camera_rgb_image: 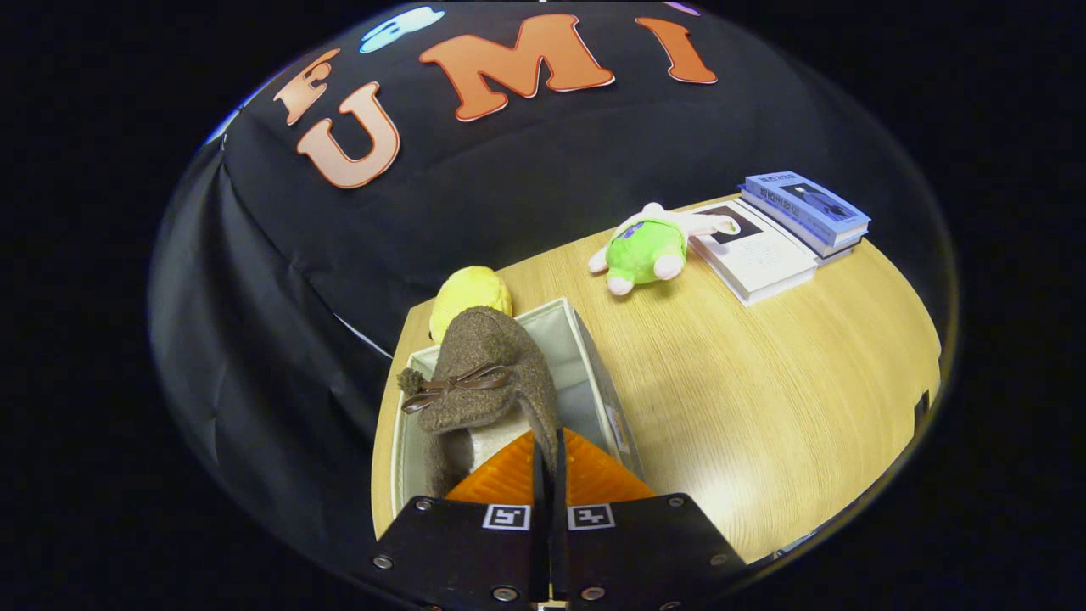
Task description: Open the storage box then place both shoes into the box .Put the left shoe in first, then the right shoe, with the right side of both shoes facing outward in a uniform manner.
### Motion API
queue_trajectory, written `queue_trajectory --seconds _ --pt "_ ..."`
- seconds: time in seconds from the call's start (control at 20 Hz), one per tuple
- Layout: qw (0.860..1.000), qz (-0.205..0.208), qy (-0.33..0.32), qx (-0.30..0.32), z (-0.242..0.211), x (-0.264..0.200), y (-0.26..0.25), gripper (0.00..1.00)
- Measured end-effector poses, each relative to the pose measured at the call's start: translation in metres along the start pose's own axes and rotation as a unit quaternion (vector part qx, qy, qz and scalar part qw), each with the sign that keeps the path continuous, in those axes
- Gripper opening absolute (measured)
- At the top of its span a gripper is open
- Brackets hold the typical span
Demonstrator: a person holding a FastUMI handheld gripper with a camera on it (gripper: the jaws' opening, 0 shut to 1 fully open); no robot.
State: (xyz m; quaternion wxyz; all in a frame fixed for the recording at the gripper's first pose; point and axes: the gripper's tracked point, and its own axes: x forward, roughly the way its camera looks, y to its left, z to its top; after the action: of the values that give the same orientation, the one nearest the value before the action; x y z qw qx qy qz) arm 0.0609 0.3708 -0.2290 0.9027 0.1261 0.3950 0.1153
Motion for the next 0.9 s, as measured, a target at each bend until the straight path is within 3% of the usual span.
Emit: queue_trajectory --seconds 0.15,0.25,0.4,0.5,0.9 --pt "1.000 0.003 0.005 -0.002 -0.004 -0.001 0.002 0.04" --pt "1.000 0.029 -0.009 0.004 0.006 -0.008 0.014 0.26" --pt "0.999 0.030 -0.033 -0.024 0.026 -0.025 0.012 0.81" --pt "0.997 0.022 -0.054 -0.045 0.041 -0.033 0.005 0.99" --pt "0.988 0.004 -0.130 -0.085 0.132 -0.085 -0.036 0.98"
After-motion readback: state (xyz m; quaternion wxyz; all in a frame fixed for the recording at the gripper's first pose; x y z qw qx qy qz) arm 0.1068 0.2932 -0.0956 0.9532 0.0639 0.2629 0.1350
